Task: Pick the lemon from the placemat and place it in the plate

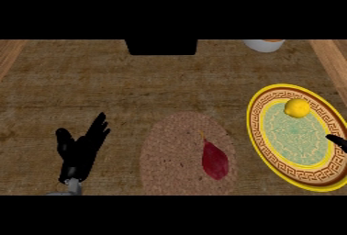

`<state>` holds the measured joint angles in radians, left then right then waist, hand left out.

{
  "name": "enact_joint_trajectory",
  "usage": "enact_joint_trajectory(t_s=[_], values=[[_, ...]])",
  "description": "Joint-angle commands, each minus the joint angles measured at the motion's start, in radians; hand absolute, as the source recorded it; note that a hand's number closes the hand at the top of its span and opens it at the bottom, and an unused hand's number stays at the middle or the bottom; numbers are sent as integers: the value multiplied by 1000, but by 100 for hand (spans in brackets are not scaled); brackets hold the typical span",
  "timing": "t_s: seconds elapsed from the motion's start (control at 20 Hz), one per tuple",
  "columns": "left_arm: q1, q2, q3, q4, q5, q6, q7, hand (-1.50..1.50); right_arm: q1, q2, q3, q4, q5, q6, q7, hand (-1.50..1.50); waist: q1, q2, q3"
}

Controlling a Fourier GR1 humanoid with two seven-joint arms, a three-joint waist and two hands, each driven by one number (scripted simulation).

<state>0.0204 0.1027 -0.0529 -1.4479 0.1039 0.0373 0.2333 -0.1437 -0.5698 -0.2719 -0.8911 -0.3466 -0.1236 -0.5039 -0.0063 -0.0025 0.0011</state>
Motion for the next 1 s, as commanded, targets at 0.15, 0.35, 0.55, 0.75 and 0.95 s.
enact_joint_trajectory(t_s=[0.15,0.35,0.55,0.75,0.95], values=[[41,-23,-5,57,-18,-8,-81,0,267,-44,-25,-135,-41,234,-86,-150,-7,0,-2],[5,-75,-53,9,-69,63,-24,0,395,-56,-35,-208,-2,256,-134,-150,-8,0,-2],[-64,-21,10,47,-22,5,32,0,429,-41,-54,-194,58,261,-169,-150,-1,2,-1],[31,-8,13,26,-15,-37,-44,0,531,16,-81,-256,79,268,-202,-150,1,2,-1],[-24,-40,11,89,-50,-1,-59,0,518,27,-122,-191,126,301,-262,-150,2,2,-1]])
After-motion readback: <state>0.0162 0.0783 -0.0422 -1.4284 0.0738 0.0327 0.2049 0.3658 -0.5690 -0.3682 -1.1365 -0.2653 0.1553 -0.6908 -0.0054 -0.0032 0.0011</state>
